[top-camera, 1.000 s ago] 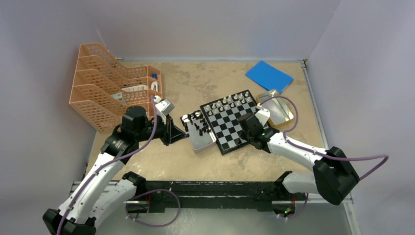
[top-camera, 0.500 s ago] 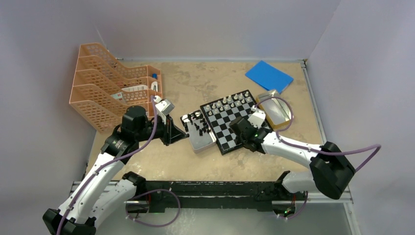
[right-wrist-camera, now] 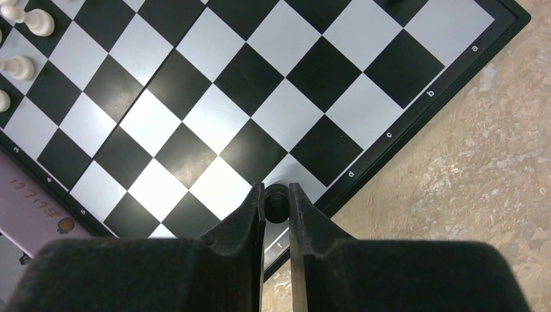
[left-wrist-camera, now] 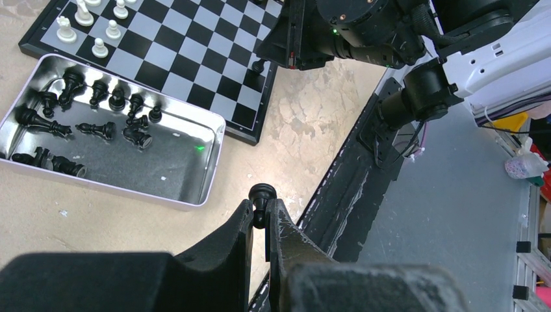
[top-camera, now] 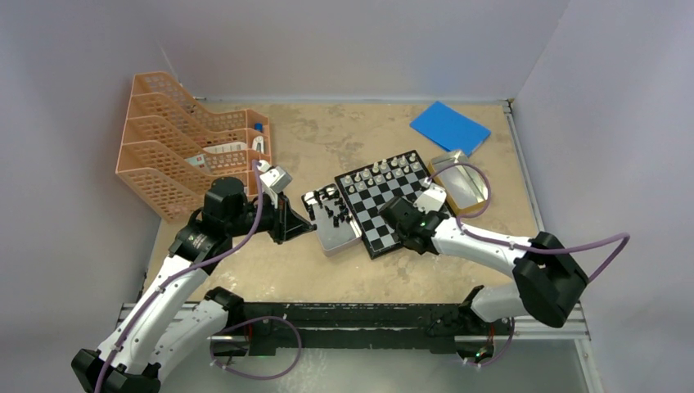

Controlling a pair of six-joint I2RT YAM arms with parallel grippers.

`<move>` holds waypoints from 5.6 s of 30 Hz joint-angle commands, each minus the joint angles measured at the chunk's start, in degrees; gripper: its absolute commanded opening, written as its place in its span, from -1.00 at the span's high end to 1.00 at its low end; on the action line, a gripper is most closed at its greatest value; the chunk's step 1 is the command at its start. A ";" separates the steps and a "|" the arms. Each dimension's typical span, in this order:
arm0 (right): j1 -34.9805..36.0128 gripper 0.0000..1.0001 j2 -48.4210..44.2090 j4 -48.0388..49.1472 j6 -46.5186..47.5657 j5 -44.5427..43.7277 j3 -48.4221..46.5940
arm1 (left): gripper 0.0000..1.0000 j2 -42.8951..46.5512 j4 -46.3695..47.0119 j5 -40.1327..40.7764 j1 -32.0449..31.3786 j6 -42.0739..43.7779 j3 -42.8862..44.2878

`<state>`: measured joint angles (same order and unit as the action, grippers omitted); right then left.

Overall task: Set up the chess pieces on the board
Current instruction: Place the chess piece on the chessboard.

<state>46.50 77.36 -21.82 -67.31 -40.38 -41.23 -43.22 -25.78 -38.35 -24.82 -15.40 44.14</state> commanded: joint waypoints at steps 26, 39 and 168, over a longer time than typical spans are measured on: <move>2.70 0.65 6.47 -10.34 -6.96 -3.36 -2.44 | 1.00 0.05 2.55 -0.70 0.12 0.90 -0.05; 2.71 0.21 5.48 -10.01 -7.31 -2.75 -1.84 | 1.00 -0.36 2.66 -0.63 0.12 0.90 -0.02; 2.63 -0.96 -57.12 -3.81 23.32 1.64 -11.78 | 0.83 -83.35 -30.73 36.71 -28.71 -7.28 61.92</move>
<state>48.80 19.86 -28.69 -45.30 -39.22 -53.12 -125.54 -55.57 -3.57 -53.58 -23.31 104.38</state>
